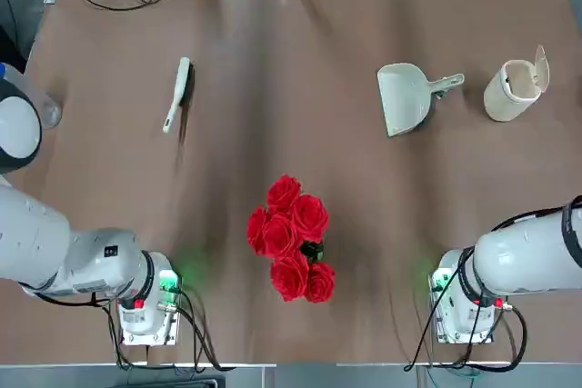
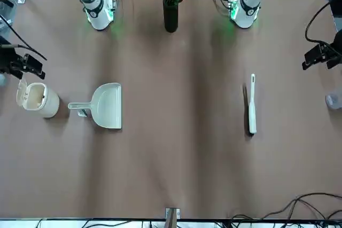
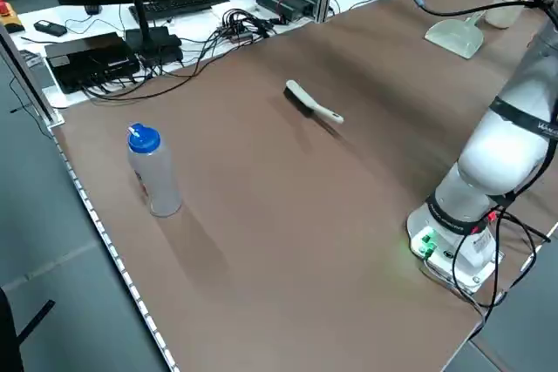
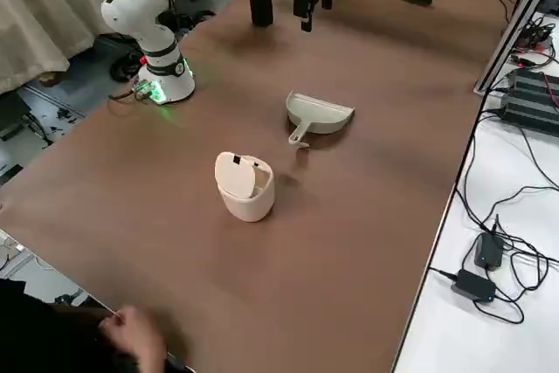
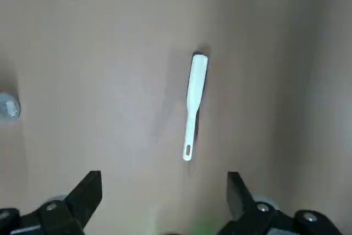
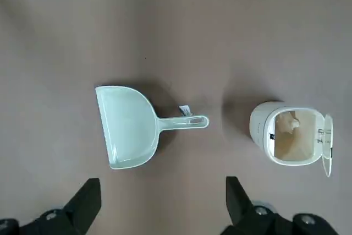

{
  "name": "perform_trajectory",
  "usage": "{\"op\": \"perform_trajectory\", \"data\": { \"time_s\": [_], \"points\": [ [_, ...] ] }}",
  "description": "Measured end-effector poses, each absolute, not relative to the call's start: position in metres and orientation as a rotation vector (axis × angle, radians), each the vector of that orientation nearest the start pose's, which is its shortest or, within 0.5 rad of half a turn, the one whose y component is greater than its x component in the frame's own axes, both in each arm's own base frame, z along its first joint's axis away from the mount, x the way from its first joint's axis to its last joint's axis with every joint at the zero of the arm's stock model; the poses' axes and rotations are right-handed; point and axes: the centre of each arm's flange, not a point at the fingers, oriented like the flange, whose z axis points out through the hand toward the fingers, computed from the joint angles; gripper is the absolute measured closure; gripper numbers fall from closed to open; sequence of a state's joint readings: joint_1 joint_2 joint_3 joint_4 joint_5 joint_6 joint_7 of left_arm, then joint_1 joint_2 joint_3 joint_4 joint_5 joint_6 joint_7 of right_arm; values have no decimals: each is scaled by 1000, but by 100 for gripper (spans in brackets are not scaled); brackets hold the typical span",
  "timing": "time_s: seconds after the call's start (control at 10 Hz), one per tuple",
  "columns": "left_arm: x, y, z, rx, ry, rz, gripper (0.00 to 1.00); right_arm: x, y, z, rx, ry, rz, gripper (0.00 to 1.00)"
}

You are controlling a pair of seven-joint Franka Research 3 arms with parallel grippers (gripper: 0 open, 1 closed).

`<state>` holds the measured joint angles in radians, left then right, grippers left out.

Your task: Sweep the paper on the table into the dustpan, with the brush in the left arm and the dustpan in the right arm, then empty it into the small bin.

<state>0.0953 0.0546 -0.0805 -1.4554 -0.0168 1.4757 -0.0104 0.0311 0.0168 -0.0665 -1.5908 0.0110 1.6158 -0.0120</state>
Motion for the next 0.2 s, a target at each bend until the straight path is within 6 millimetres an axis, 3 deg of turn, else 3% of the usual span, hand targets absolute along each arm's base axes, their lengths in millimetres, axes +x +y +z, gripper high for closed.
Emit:
{"op": "perform_trajectory", "data": {
  "time_s": [0.2],
  "points": [
    [562, 8, 639, -3162, -38, 55, 0, 563, -14, 610, -3162, -27, -12, 0]
  ]
}}
